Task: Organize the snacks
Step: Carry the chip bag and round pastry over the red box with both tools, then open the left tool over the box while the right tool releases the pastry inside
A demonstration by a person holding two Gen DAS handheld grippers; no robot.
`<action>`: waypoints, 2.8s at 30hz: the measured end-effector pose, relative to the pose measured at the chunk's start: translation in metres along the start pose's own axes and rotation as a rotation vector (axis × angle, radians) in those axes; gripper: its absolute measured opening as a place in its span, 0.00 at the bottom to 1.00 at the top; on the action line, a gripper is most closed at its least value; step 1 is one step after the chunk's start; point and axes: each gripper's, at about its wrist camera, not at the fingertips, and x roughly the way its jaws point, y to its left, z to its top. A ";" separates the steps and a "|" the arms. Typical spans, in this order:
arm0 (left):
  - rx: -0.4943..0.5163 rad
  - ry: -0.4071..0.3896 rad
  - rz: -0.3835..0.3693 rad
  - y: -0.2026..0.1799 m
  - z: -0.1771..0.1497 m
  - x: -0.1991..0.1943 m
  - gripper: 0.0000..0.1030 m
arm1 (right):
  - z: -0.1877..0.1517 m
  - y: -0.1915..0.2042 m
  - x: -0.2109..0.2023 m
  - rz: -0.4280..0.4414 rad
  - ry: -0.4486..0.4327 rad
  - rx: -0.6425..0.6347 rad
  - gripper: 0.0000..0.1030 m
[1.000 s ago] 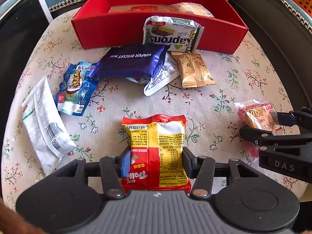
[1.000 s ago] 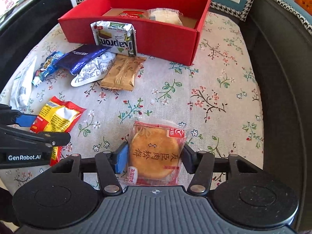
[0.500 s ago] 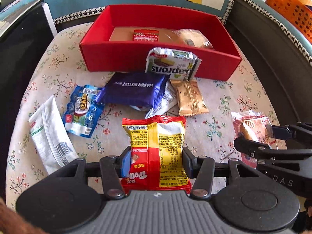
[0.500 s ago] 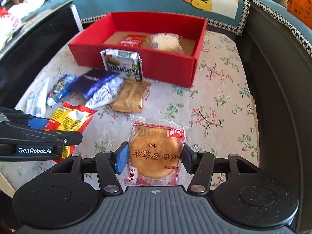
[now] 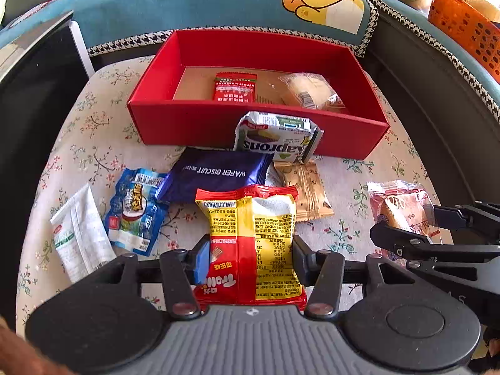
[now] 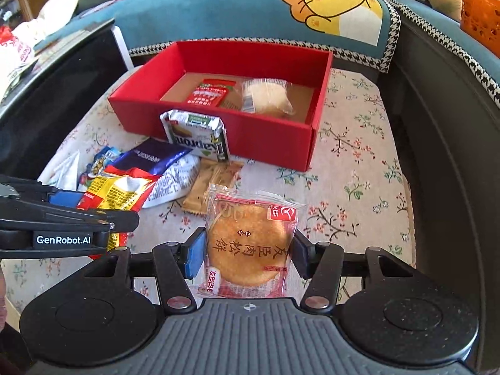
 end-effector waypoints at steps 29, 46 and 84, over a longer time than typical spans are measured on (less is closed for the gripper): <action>0.016 -0.091 0.078 -0.004 0.074 0.012 0.95 | 0.066 -0.009 0.006 -0.008 -0.100 0.028 0.61; -0.005 -0.108 0.118 -0.001 0.113 0.041 0.95 | 0.100 -0.027 0.034 -0.042 -0.107 0.038 0.61; -0.032 -0.090 0.167 0.004 0.144 0.090 0.99 | 0.126 -0.032 0.092 -0.049 -0.066 0.002 0.71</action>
